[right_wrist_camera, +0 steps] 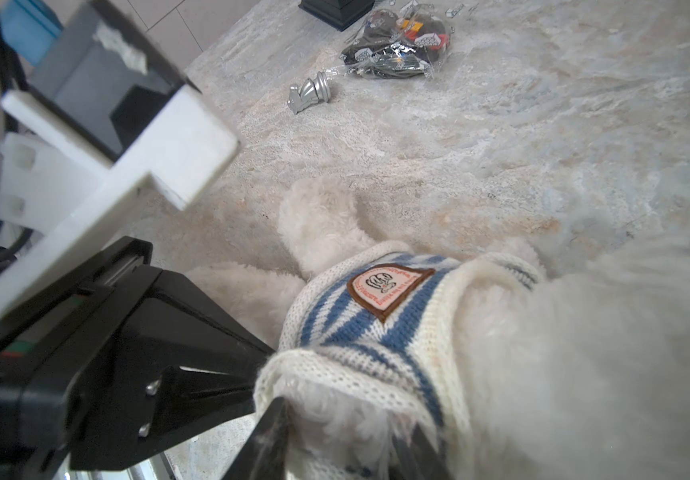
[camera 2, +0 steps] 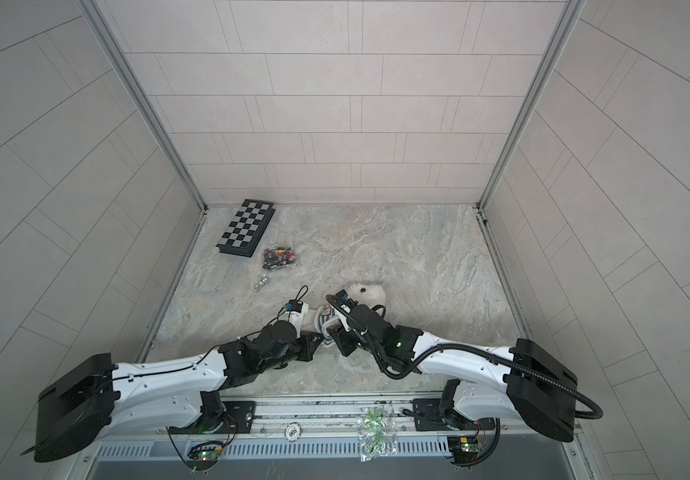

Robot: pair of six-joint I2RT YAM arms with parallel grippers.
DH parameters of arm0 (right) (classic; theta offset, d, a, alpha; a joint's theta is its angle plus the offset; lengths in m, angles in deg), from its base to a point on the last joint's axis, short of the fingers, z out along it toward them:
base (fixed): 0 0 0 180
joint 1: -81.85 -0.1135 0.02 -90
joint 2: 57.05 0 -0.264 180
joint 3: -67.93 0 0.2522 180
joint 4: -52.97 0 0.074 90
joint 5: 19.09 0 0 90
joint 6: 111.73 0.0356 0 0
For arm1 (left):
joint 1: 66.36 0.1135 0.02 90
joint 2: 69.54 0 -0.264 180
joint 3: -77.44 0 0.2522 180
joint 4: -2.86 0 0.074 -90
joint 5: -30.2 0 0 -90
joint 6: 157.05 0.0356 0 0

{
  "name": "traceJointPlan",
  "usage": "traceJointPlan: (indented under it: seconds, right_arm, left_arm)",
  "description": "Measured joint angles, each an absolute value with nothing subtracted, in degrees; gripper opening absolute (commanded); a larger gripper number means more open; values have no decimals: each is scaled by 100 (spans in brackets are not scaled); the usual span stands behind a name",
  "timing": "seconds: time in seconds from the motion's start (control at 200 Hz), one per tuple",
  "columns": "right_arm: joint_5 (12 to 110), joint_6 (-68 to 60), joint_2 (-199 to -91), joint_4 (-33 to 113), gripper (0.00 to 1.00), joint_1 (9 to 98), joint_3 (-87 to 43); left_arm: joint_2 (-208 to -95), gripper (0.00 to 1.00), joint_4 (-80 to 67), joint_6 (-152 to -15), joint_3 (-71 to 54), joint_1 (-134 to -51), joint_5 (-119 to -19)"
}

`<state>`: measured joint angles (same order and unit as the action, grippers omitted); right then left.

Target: Dress the teddy bear

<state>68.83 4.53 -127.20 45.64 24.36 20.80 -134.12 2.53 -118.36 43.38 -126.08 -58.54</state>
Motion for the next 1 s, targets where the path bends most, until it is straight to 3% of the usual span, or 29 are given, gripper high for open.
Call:
traceJointPlan:
  seconds: [0.13,0.255,0.596,0.816,1.001]
  right_arm:
    - [6996,503,-12860,4564,44,2425,2076]
    - [7138,554,-12940,4579,26,2420,2076]
    - [7392,536,-12967,4566,0,2414,2094]
    - [7346,405,-12595,4357,0,2453,2218]
    - [6749,339,-12022,4221,0,2648,2264]
  left_arm:
    - [-13508,0,345,-11865,4334,-12639,-5856]
    - [-13528,0,404,-11869,4334,-12639,-5856]
    - [-13418,0,400,-11865,4334,-12639,-5821]
    - [-13211,0,120,-11751,4334,-12501,-5745]
    - [-12918,0,-70,-11541,4465,-12044,-5727]
